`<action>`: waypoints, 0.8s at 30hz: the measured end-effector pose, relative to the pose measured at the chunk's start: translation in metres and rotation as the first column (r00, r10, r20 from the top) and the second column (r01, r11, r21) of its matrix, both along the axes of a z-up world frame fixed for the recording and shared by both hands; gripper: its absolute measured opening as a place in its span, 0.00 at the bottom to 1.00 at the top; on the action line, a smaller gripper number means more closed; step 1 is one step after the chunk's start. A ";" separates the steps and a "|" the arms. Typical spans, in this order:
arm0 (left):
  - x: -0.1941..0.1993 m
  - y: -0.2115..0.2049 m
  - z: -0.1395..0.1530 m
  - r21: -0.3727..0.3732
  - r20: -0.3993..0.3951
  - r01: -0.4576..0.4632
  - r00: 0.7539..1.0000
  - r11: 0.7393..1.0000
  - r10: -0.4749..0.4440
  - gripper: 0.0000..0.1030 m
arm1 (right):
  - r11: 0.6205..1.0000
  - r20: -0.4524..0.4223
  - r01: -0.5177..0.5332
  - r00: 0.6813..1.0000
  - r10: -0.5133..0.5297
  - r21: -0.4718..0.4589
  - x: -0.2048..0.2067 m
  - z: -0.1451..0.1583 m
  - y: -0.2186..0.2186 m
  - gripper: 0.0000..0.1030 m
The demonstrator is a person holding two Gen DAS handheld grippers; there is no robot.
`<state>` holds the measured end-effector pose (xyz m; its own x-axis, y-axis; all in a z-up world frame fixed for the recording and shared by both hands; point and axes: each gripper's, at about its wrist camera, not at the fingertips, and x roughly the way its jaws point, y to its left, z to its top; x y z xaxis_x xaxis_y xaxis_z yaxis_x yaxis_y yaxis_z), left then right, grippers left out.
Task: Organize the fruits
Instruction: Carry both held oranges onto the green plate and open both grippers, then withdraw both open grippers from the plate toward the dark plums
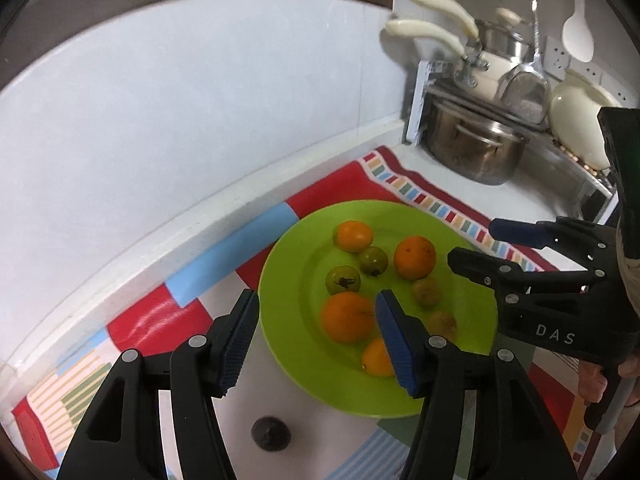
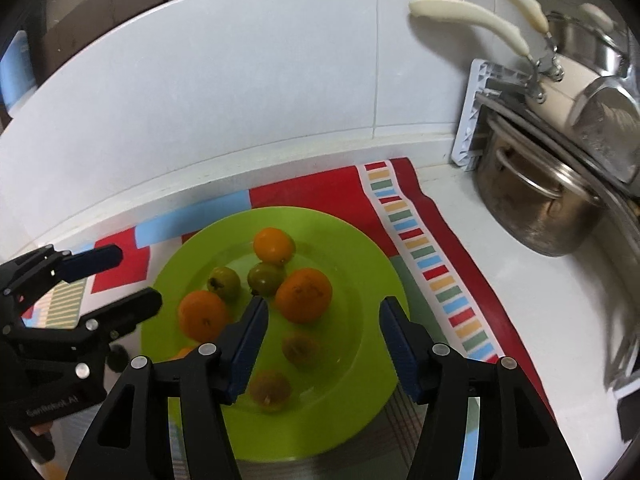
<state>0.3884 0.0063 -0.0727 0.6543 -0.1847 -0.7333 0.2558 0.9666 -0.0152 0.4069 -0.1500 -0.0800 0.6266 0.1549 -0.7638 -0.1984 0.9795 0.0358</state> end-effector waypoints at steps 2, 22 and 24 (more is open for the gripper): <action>-0.010 -0.001 0.010 0.001 0.022 -0.001 1.000 1.000 0.001 0.59 | 1.000 0.014 -0.003 1.000 0.003 0.010 -0.010 0.007 0.002 0.57; -0.101 0.024 0.076 -0.040 0.192 -0.025 0.981 0.999 0.032 0.69 | 0.997 0.142 -0.040 0.989 0.031 0.060 -0.109 0.064 0.028 0.63; -0.110 0.026 0.079 -0.027 0.204 -0.022 0.979 0.999 0.027 0.69 | 0.997 0.147 -0.043 0.989 0.033 0.065 -0.119 0.067 0.031 0.63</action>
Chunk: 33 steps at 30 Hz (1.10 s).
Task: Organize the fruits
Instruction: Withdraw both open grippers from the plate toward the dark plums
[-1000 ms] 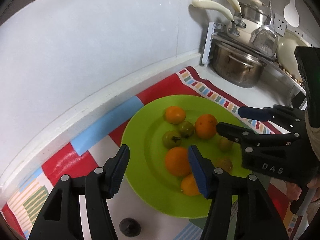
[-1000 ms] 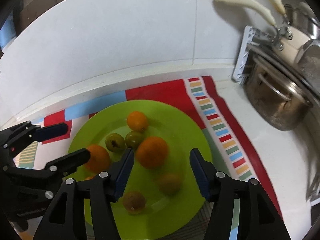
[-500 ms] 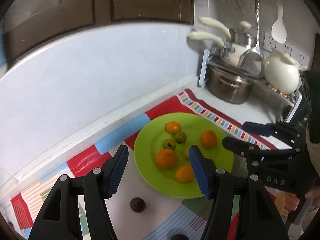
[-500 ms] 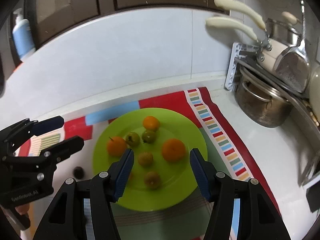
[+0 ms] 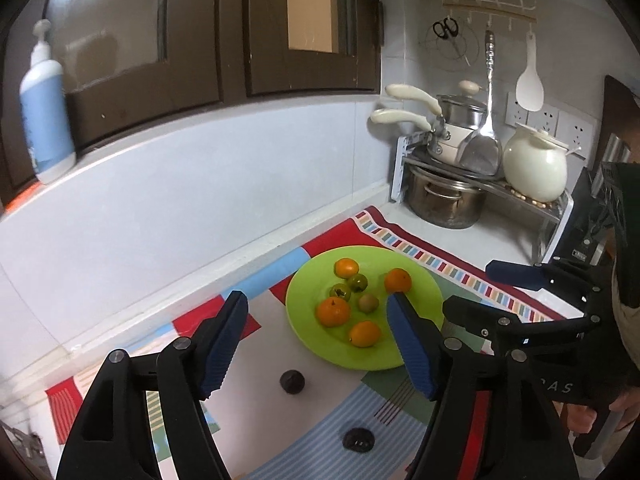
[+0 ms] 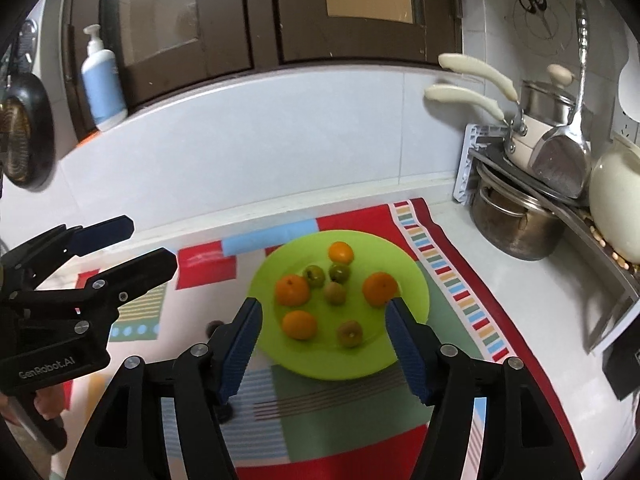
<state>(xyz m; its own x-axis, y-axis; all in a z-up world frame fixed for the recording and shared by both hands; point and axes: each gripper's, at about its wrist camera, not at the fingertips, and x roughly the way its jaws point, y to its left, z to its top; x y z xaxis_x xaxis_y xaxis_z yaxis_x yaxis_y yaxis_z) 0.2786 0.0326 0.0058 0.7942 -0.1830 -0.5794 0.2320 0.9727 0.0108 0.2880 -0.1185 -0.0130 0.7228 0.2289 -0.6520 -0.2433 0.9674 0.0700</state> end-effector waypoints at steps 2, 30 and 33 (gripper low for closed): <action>-0.009 0.003 0.002 0.010 0.009 -0.002 1.000 1.000 0.001 0.70 | 1.000 0.005 0.000 1.000 0.000 0.004 -0.007 0.003 0.002 0.63; -0.064 0.060 -0.044 0.036 -0.045 -0.034 0.998 0.999 0.036 0.76 | 0.999 -0.042 -0.047 0.998 0.046 -0.008 -0.056 -0.033 0.060 0.63; -0.065 0.061 -0.054 0.046 -0.060 -0.027 0.998 0.999 0.030 0.76 | 0.998 -0.067 -0.055 0.996 0.054 -0.013 -0.057 -0.045 0.065 0.63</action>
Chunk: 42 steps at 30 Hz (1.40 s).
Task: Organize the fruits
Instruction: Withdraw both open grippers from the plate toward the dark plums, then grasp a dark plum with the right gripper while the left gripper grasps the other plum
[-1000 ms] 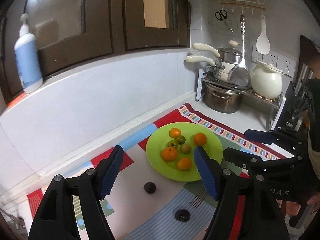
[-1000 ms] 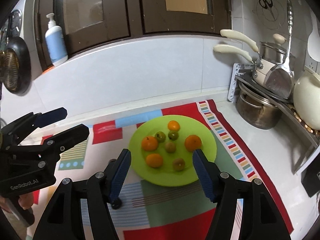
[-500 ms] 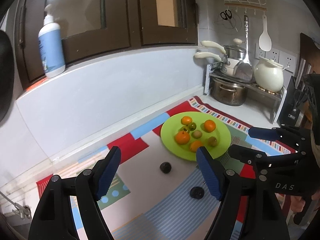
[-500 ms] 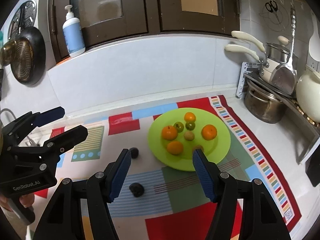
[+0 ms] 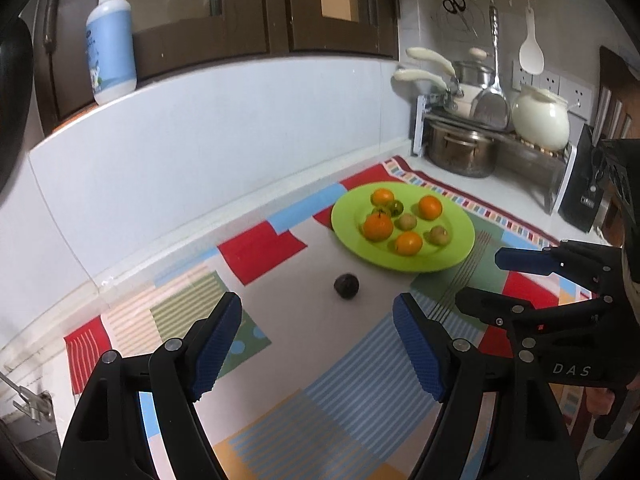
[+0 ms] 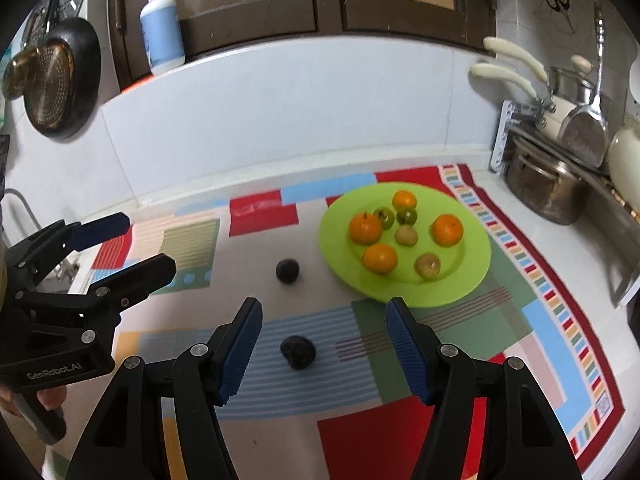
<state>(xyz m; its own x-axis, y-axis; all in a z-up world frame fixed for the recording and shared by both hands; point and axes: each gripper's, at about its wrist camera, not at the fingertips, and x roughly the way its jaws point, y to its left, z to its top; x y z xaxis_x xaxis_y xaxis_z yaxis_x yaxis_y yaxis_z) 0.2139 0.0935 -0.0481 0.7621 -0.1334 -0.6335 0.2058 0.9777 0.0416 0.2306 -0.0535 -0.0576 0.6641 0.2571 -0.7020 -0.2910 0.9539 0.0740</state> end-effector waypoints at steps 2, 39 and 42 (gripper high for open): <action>0.000 0.001 -0.008 0.004 -0.018 0.001 1.000 1.000 -0.001 0.75 | 1.000 -0.021 -0.008 1.000 0.008 -0.003 0.000 -0.008 0.003 0.63; 0.060 -0.009 -0.066 0.000 -0.168 0.090 0.982 0.996 -0.089 0.75 | 0.998 -0.180 -0.048 0.982 0.052 0.028 0.043 -0.067 0.009 0.32; 0.075 -0.015 -0.068 -0.011 -0.178 0.109 0.978 0.994 -0.109 0.73 | 0.999 -0.170 -0.023 0.985 0.028 0.033 0.048 -0.064 0.003 0.32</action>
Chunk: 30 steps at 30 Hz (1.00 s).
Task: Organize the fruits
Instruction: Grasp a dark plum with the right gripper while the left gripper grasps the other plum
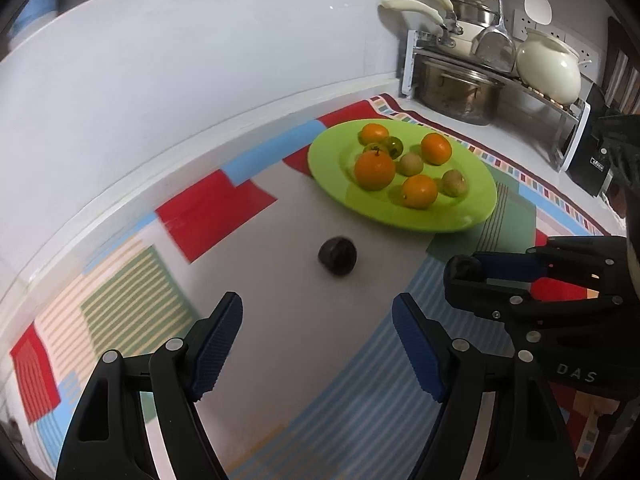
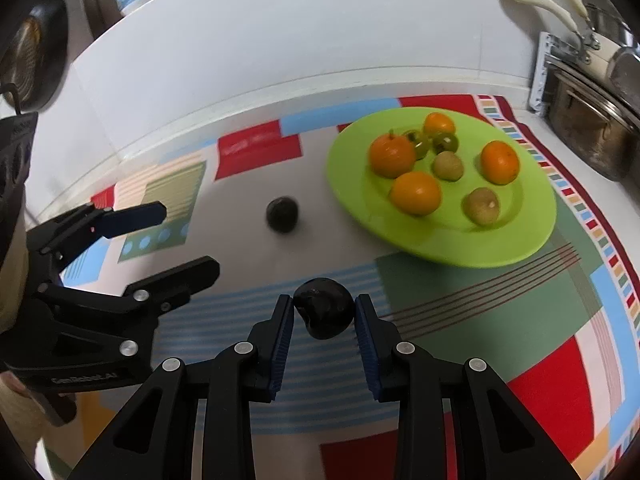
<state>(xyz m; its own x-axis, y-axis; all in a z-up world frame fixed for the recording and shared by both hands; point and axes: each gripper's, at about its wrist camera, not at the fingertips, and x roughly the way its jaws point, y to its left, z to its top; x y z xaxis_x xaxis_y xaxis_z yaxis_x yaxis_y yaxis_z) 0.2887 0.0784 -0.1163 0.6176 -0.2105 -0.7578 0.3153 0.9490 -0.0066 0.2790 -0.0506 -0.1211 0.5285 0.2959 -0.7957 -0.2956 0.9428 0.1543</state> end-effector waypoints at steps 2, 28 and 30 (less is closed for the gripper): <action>0.010 -0.003 -0.003 -0.002 -0.013 0.005 1.000 1.000 -0.005 0.69 | 1.000 0.010 0.017 1.000 -0.017 0.000 0.005 0.003 -0.004 0.32; 0.042 -0.021 -0.016 -0.034 -0.076 -0.036 0.997 0.999 0.033 0.27 | 0.998 0.034 0.058 0.998 -0.058 -0.006 0.025 0.010 -0.015 0.32; 0.036 -0.022 -0.010 -0.031 -0.061 -0.035 0.998 0.999 0.033 0.27 | 0.998 0.038 0.059 0.998 -0.059 -0.004 0.023 0.012 -0.018 0.32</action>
